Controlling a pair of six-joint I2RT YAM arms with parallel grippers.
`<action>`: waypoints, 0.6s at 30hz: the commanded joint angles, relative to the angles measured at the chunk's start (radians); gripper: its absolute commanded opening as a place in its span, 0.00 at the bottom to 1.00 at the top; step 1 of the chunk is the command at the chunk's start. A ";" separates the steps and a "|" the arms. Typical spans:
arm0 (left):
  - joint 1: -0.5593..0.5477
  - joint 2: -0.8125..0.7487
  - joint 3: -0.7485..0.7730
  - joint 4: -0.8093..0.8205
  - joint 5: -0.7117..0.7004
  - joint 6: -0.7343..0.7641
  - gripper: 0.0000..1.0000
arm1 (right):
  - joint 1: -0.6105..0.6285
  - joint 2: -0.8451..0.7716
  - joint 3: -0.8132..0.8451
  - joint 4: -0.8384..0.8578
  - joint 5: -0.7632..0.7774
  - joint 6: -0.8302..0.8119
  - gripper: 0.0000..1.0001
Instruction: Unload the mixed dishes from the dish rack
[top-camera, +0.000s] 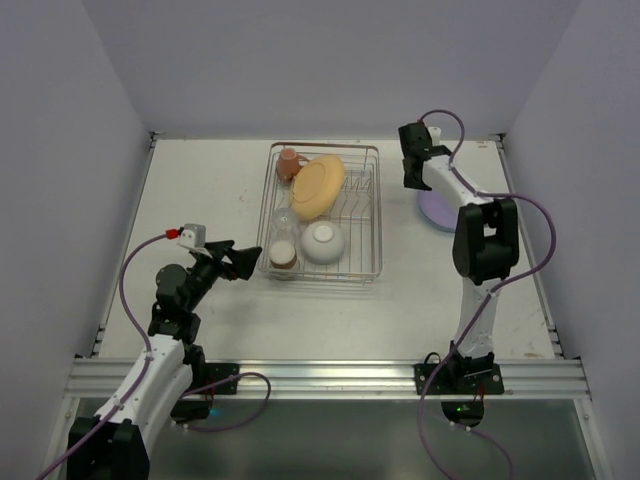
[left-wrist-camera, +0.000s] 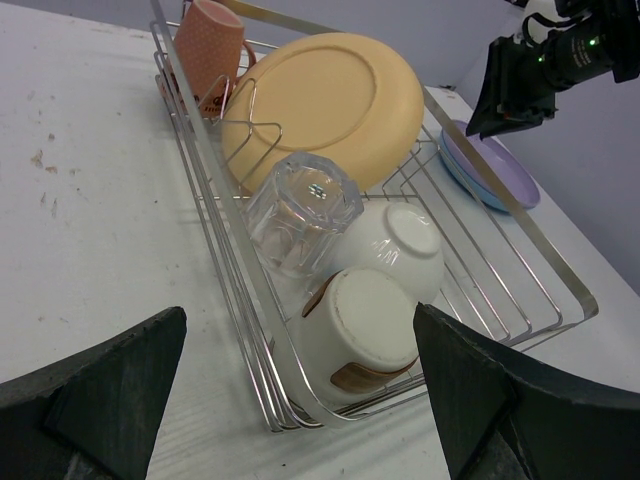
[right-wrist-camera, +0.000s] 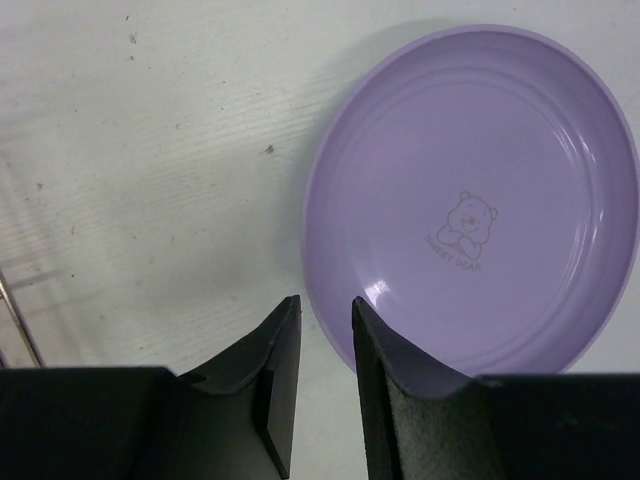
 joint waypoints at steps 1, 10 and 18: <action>0.004 -0.007 -0.004 0.029 0.012 0.020 1.00 | -0.004 -0.108 -0.033 0.054 -0.020 0.017 0.31; 0.004 -0.015 -0.004 0.029 0.026 0.014 1.00 | -0.003 -0.319 -0.239 0.227 -0.172 0.017 0.44; 0.004 -0.001 -0.002 0.043 0.038 0.010 1.00 | -0.001 -0.516 -0.423 0.434 -0.370 0.031 0.56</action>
